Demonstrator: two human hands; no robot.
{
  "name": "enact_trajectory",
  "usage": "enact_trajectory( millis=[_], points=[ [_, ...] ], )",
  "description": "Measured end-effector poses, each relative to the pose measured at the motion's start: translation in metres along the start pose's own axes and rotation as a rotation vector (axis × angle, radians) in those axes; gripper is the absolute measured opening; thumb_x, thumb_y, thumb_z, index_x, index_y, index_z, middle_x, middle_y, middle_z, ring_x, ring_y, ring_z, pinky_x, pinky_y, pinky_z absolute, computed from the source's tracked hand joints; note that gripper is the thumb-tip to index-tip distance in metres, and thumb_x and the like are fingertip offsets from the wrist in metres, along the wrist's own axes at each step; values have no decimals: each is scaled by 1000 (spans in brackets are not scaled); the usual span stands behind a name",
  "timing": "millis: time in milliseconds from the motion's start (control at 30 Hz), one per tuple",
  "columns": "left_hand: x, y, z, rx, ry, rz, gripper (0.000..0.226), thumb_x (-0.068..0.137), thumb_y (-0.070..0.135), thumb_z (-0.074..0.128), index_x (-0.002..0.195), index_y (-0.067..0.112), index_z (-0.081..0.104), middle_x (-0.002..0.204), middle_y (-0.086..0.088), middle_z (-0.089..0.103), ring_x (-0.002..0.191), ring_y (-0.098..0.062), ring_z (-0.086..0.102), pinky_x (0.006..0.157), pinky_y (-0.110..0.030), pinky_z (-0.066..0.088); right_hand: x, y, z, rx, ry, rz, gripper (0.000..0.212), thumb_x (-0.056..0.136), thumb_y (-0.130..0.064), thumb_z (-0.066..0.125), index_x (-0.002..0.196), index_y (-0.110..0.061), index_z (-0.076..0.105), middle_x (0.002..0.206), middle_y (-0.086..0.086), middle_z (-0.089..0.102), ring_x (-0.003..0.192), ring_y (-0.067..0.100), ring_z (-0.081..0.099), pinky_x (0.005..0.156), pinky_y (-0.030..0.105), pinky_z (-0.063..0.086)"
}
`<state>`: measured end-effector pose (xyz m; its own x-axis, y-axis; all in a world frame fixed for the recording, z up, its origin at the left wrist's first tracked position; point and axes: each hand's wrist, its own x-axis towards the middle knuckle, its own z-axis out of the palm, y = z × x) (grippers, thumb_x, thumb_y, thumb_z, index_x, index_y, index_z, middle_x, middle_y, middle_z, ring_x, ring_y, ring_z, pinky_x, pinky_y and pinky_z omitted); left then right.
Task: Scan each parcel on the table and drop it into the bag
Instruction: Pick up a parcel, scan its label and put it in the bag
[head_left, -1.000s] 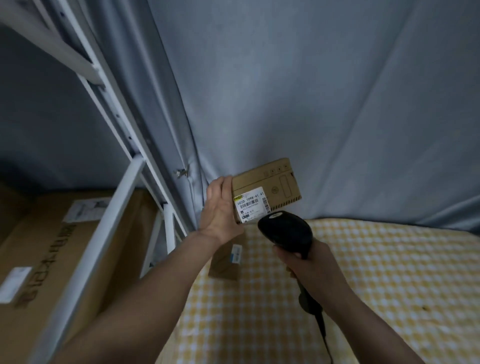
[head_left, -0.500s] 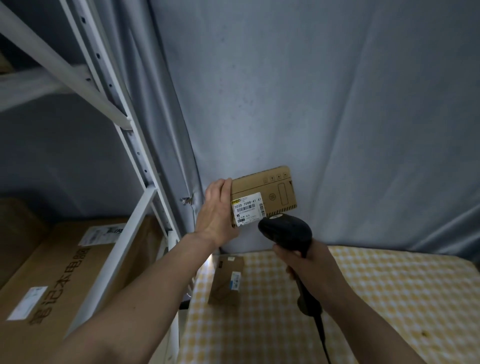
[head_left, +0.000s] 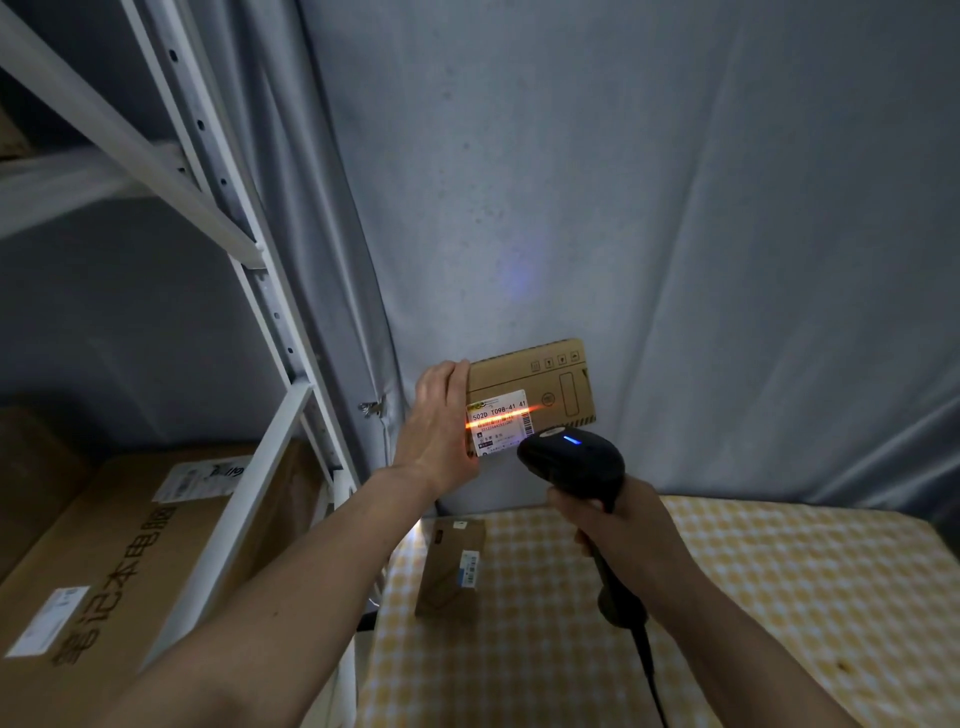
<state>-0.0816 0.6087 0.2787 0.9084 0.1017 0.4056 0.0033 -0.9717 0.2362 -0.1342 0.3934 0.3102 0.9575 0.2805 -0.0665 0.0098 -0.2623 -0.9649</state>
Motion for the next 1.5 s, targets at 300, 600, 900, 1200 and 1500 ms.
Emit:
enact_trajectory(
  millis=[300,600,900,1200,1500],
  points=[
    [7,9,7,-291,-59,-228,112,54,26,89,143,14,24,139,-4,27,130,-20,23,101,-27,35,6,7,3,21,132,-1,6,83,-17,71,81,-18,66,58,4,62,55,15,60,60,34,51],
    [2,48,49,-470,-403,-425,112,55,33,89,142,10,21,136,-11,28,131,-27,27,106,-36,35,-7,41,-10,194,423,108,21,82,-15,73,74,0,60,56,8,52,55,20,51,57,33,42],
    [-24,150,93,-473,-594,-307,114,55,28,88,144,8,19,138,-12,27,131,-27,29,104,-34,35,-65,72,-70,251,670,174,8,82,-10,72,80,-9,64,56,-1,53,51,14,54,52,25,48],
    [-82,339,124,-573,-725,-99,103,53,21,86,136,10,25,136,-11,27,130,-25,25,90,-25,34,-181,109,-199,312,947,264,10,83,-11,71,86,-4,65,63,8,55,50,11,54,48,19,47],
    [-178,562,159,-643,-885,110,108,51,20,83,140,16,22,136,-7,20,131,-23,22,105,-35,41,-317,165,-349,340,1169,321,14,84,-12,71,92,-2,65,69,12,55,53,14,54,50,20,48]
  ],
)
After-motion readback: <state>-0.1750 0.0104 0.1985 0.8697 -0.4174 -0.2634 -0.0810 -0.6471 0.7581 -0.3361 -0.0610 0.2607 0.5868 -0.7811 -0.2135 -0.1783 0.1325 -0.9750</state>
